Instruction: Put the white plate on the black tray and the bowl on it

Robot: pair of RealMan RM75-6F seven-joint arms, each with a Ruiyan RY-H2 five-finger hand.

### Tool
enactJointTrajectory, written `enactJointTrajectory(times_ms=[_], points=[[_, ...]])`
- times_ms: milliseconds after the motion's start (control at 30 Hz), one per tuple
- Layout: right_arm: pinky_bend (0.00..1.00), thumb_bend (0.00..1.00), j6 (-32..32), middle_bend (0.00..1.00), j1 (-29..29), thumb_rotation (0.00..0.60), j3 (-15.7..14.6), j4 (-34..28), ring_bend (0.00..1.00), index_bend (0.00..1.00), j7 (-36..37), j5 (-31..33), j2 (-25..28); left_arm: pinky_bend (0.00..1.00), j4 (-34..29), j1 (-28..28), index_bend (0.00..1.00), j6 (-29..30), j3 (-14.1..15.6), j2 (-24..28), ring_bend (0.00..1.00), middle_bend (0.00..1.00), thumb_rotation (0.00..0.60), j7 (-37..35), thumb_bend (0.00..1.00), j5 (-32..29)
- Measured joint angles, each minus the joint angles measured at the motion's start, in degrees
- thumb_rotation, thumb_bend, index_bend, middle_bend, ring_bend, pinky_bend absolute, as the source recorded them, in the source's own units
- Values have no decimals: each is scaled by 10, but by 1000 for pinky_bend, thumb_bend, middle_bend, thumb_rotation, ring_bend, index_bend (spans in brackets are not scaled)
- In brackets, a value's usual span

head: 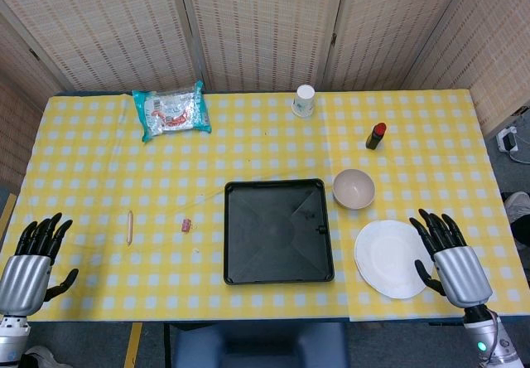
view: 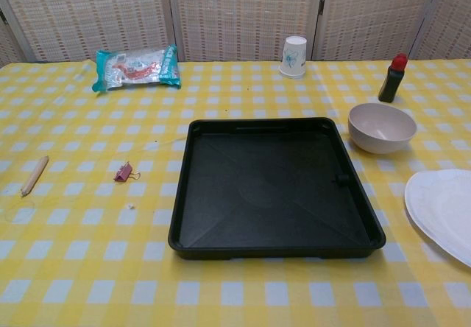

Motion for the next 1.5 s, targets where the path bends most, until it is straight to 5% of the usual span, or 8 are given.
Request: enactJointTrajectory(times_ms=[400,600,767,1500], points=[[0,471,-2,0,3,600,-7,11,0,16,13,-14,6,37,-7,2,0,8,2,-2,49,0,600,8,318,10],[0,471,-5,0,14,600,-25,77,0,339,51,-54,7,38,-6,-1,0,2,2,-4,48,0,600,10,318,9],[0,472,-1,0,18,600,-48,165,0,424,87,-89,-7,37,-7,-1,0,2,3,-6,48,0,600,16,318,11],[0,471,-17,0,23,600,-69,531,0,341,206,-77,-142,37,3,-12,0,-27,3,-23,48,0,600,38,318,-6]])
